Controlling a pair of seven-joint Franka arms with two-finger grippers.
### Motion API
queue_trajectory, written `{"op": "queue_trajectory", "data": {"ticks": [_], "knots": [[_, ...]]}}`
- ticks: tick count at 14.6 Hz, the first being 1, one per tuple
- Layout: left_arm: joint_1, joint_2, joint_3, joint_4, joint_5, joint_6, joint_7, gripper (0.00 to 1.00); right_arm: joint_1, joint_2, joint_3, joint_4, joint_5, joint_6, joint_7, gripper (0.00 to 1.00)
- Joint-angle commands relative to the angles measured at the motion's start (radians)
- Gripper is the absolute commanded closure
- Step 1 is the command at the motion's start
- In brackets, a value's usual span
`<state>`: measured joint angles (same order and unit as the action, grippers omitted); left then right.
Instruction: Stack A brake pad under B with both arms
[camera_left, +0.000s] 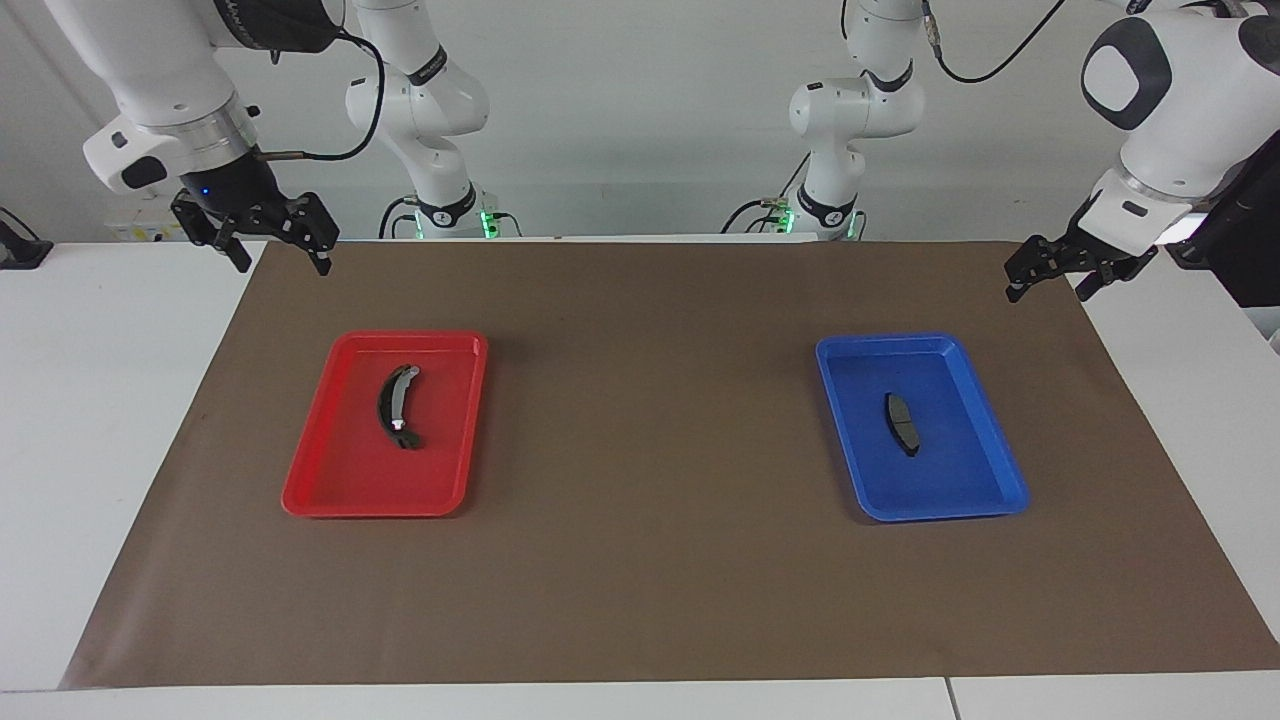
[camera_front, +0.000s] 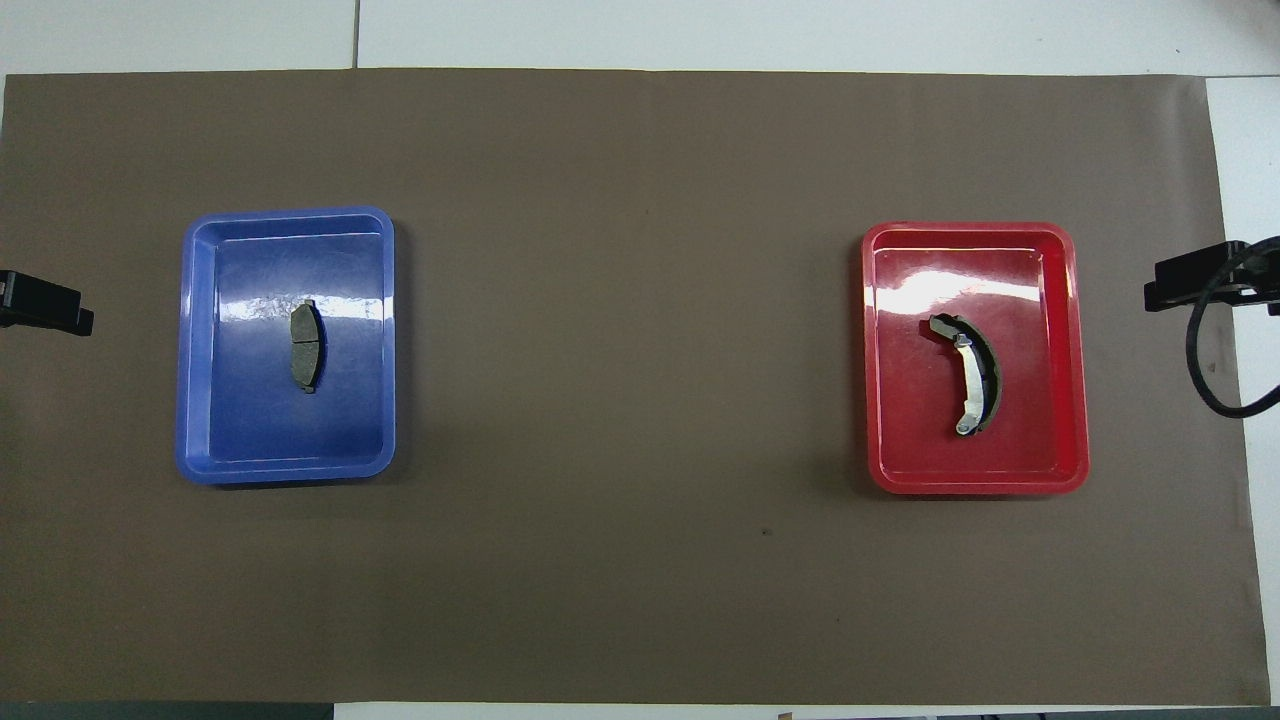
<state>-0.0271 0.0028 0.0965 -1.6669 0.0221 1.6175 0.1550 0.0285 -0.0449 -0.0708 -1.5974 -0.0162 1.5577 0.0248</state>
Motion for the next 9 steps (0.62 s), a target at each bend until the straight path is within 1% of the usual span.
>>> {"op": "queue_trajectory", "data": {"ticks": [1, 6, 9], "knots": [[0.006, -0.024, -0.004, -0.025, 0.010, 0.019, 0.006, 0.01, -0.010, -0.007, 0.006, -0.015, 0.005, 0.002, -0.003, 0.01], [0.006, -0.024, -0.004, -0.025, 0.010, 0.019, 0.006, 0.01, -0.010, -0.007, 0.008, -0.016, 0.005, 0.001, -0.003, 0.01], [0.007, -0.024, -0.004, -0.025, 0.010, 0.019, 0.006, 0.01, -0.010, -0.018, 0.008, -0.035, 0.005, 0.002, -0.003, 0.01]]}}
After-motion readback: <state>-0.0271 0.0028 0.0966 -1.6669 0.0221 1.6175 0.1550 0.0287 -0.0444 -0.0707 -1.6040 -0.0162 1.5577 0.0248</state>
